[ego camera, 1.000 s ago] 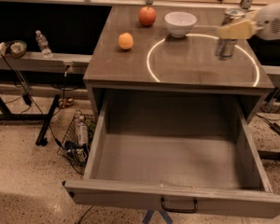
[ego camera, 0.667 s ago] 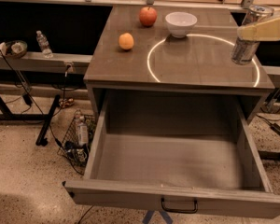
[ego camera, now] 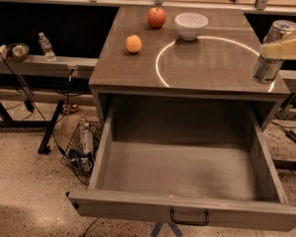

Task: Place redbull can into top drawer

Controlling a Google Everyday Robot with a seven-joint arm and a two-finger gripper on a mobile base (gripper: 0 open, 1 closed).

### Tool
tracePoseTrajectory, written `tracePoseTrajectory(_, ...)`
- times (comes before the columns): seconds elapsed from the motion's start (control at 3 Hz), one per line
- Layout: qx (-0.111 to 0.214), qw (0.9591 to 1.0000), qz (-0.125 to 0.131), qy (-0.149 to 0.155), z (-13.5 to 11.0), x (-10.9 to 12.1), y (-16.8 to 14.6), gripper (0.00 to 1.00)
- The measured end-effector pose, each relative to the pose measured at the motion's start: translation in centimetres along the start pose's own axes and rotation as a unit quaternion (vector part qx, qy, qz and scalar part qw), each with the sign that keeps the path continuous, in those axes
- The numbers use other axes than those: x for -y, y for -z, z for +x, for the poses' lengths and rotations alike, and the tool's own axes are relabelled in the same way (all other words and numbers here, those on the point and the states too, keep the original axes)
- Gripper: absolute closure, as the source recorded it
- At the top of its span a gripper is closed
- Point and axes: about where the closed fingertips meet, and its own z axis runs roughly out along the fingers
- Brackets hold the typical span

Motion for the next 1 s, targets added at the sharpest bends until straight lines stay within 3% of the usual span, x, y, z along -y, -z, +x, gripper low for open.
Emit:
tracePoseTrajectory(0.33,-0.016,0.9996,-0.020,0.014,4.0,-2.6,0.8,1.00)
tracePoseTrajectory(0.67,-0.016,0.9996,-0.020,0.014,4.0,-2.5,0.7,1.00)
tracePoseTrajectory(1.0,-0.015,0.9996,-0.025,0.006,6.8,-3.4,0.0,1.00)
